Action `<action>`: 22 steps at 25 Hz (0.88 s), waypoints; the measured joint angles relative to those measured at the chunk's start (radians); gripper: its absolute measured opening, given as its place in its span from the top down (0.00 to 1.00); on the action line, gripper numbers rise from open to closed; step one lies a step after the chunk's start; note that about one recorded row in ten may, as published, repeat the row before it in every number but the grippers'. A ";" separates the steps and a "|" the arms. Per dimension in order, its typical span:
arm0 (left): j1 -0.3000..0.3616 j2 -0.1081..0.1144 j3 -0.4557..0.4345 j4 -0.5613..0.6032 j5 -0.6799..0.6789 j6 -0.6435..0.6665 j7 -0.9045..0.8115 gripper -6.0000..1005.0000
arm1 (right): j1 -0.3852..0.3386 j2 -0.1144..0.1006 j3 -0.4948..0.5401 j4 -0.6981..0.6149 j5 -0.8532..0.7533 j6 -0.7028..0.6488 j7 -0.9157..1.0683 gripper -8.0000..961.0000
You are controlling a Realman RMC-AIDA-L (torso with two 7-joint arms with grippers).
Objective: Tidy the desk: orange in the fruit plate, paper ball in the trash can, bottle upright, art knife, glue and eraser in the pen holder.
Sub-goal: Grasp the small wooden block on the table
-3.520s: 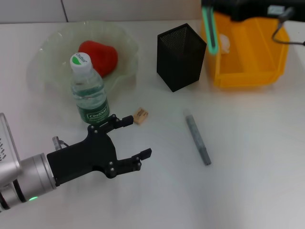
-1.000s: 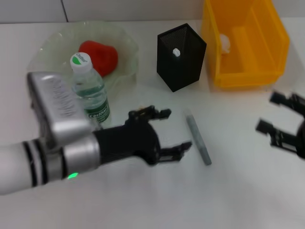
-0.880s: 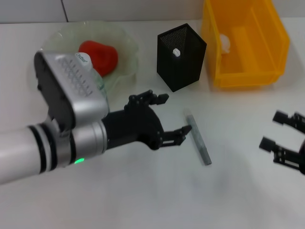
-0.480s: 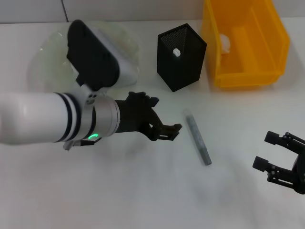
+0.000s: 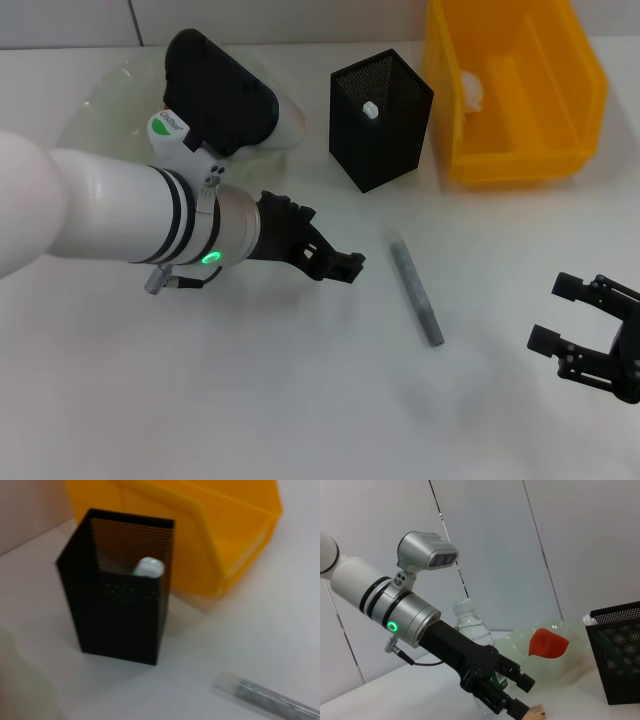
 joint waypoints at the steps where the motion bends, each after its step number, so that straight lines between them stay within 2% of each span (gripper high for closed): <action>1: -0.003 0.000 -0.002 -0.007 0.002 -0.006 -0.009 0.16 | 0.000 0.000 0.000 0.001 0.000 0.002 0.001 0.15; 10: -0.025 0.001 -0.044 -0.087 0.004 -0.048 -0.027 0.16 | 0.010 0.001 -0.001 0.013 -0.007 0.004 0.003 0.15; 22: -0.046 0.001 -0.036 -0.145 0.004 -0.059 -0.024 0.16 | 0.021 0.000 -0.001 0.028 -0.015 0.005 0.005 0.15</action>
